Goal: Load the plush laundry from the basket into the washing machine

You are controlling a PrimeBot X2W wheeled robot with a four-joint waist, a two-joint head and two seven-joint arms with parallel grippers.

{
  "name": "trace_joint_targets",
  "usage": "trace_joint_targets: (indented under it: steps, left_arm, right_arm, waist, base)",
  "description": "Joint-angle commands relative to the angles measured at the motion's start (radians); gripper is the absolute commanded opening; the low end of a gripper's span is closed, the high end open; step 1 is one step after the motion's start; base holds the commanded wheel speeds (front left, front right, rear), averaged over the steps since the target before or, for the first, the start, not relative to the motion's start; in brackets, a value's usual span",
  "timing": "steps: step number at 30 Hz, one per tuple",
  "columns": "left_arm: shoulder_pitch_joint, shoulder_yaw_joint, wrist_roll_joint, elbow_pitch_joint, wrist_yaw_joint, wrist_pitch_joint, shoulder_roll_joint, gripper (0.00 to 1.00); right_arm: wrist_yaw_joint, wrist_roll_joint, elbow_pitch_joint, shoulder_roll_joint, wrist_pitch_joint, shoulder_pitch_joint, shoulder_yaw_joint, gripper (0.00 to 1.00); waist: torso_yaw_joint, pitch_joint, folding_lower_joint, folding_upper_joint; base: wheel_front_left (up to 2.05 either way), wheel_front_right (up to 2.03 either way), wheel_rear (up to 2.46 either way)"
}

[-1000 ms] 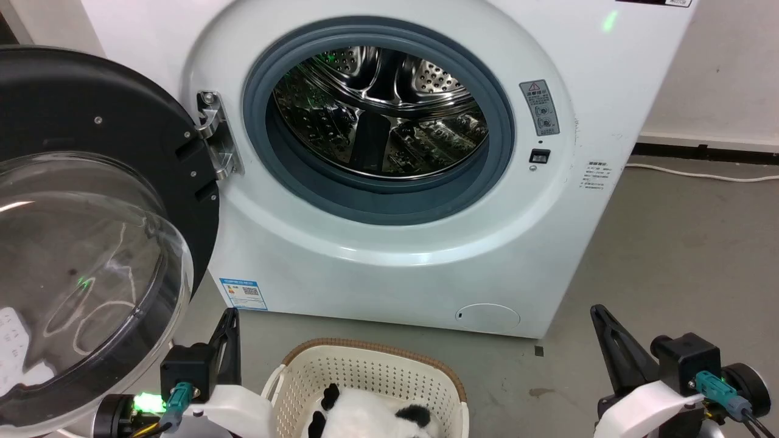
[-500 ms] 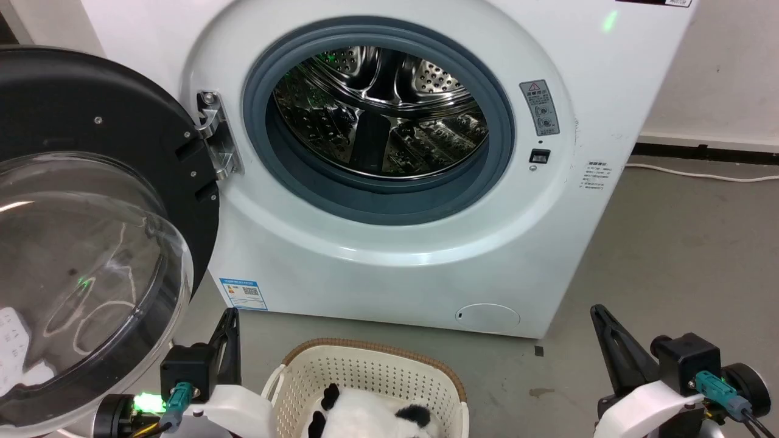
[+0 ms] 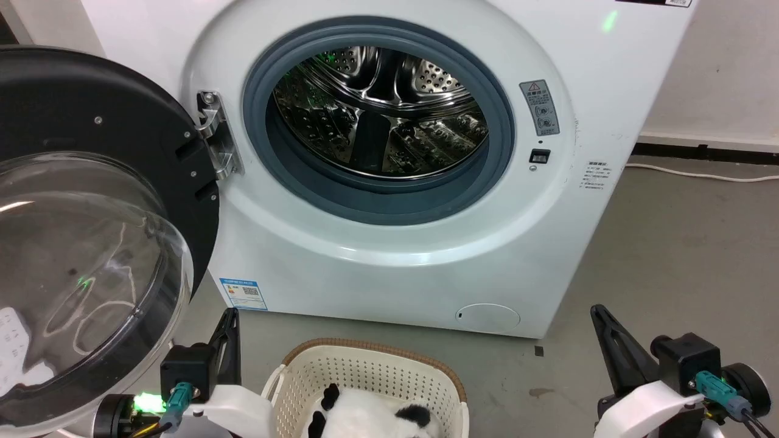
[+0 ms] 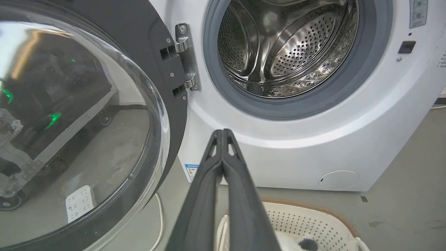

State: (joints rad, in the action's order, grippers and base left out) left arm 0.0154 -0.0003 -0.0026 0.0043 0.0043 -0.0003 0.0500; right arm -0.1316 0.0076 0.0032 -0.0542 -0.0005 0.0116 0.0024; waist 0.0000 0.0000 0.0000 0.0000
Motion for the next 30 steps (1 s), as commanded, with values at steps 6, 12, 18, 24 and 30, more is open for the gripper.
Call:
trace_joint_targets:
  steps: [6,12,18,24,30]
  left_arm:
    - [-0.015,0.000,0.003,-0.004,-0.004,0.000,0.000,0.00]
    - [-0.015,0.000,0.003,-0.004,-0.004,0.000,0.000,0.00]
    - [-0.015,0.000,0.003,-0.004,-0.004,0.000,0.000,0.00]
    - [-0.015,0.000,0.003,-0.004,-0.004,0.000,0.000,0.00]
    - [-0.015,0.000,0.003,-0.004,-0.004,0.000,0.000,0.00]
  right_arm:
    - [0.001,-0.008,-0.003,0.004,0.000,-0.012,-0.002,0.00]
    - [0.001,-0.008,-0.003,0.004,0.000,-0.012,-0.002,0.00]
    - [0.001,-0.008,-0.003,0.004,0.000,-0.012,-0.002,0.00]
    - [0.001,-0.008,-0.003,0.004,0.000,-0.012,-0.002,0.00]
    - [0.001,-0.008,-0.003,0.004,0.000,-0.012,-0.002,0.00]
  waist:
    - [0.000,0.000,0.0000,0.0000]
    - [0.000,0.000,0.0000,0.0000]
    - [0.000,0.000,0.0000,0.0000]
    - [0.000,0.000,0.0000,0.0000]
    - [0.000,0.000,0.0000,0.0000]
  base:
    - [0.00,0.00,0.00]
    - [0.00,0.00,0.00]
    - [0.00,0.00,0.00]
    - [0.00,0.00,0.00]
    - [0.00,0.00,0.00]
